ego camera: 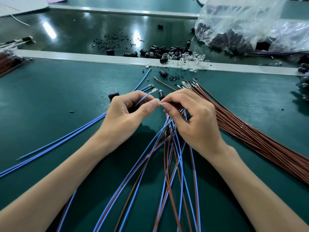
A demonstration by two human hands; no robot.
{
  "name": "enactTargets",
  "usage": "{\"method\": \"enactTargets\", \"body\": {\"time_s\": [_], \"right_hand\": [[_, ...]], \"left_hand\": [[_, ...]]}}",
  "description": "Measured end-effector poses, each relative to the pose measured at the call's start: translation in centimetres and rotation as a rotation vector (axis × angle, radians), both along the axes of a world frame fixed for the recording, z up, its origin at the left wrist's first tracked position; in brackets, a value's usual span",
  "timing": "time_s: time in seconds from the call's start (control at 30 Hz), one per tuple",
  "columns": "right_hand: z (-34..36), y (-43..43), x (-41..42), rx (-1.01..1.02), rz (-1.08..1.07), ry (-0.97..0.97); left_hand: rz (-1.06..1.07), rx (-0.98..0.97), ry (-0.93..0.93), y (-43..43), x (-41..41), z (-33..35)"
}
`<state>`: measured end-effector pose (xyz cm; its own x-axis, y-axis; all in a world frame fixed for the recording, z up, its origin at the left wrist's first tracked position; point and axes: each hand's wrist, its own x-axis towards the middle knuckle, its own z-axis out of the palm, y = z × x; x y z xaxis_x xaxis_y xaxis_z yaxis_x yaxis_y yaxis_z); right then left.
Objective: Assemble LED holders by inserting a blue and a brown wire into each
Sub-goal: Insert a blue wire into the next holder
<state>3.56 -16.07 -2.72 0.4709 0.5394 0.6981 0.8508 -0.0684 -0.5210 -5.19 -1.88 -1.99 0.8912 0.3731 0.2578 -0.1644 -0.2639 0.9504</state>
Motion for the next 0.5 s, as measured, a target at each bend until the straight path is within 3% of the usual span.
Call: {"method": "enactTargets", "body": {"time_s": [0.5], "right_hand": [[0.34,-0.04,-0.09,0.082,0.225,0.652]], "left_hand": [[-0.022,0.116,-0.078,-0.42,-0.1,0.05]]}}
